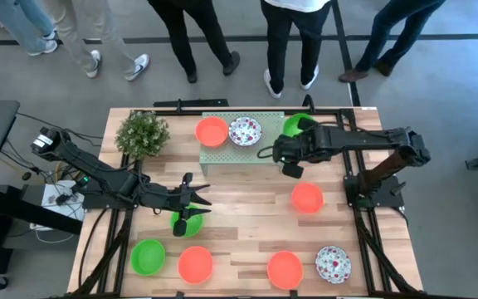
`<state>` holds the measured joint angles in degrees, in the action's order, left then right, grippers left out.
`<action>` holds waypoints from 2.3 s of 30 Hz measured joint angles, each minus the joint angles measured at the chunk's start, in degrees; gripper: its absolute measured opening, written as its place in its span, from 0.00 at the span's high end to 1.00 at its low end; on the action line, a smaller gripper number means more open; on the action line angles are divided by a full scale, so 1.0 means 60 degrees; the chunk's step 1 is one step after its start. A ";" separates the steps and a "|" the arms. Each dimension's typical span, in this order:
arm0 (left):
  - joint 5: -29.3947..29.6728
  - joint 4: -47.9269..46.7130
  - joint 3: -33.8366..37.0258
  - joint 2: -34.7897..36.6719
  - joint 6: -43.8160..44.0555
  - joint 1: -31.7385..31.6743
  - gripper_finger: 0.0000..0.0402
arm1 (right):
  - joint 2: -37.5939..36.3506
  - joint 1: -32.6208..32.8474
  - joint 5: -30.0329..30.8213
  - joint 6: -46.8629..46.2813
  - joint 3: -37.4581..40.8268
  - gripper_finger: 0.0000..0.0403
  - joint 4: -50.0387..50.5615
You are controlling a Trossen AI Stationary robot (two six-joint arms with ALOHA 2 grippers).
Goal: Pick & Place Mini bowls
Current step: Put the top right green bowl on the shelf
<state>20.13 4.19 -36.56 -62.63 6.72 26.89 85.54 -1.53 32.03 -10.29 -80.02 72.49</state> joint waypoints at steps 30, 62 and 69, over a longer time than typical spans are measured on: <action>-0.0001 0.0066 0.0000 0.0000 -0.0044 0.0000 0.78 | 0.0015 -0.1722 -0.2589 0.1887 0.0367 1.00 -0.3545; -0.0002 0.0132 0.0000 0.0000 -0.0036 0.0004 0.78 | 0.0025 -0.1777 -0.2588 0.0989 0.1044 0.99 -0.4234; -0.0002 0.0146 0.0000 0.0000 -0.0036 0.0004 0.78 | 0.0025 -0.1776 -0.2618 0.0964 0.1044 0.96 -0.4269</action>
<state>20.12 5.06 -36.56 -62.63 6.50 26.92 85.69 -12.18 16.32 -4.51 -73.76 46.88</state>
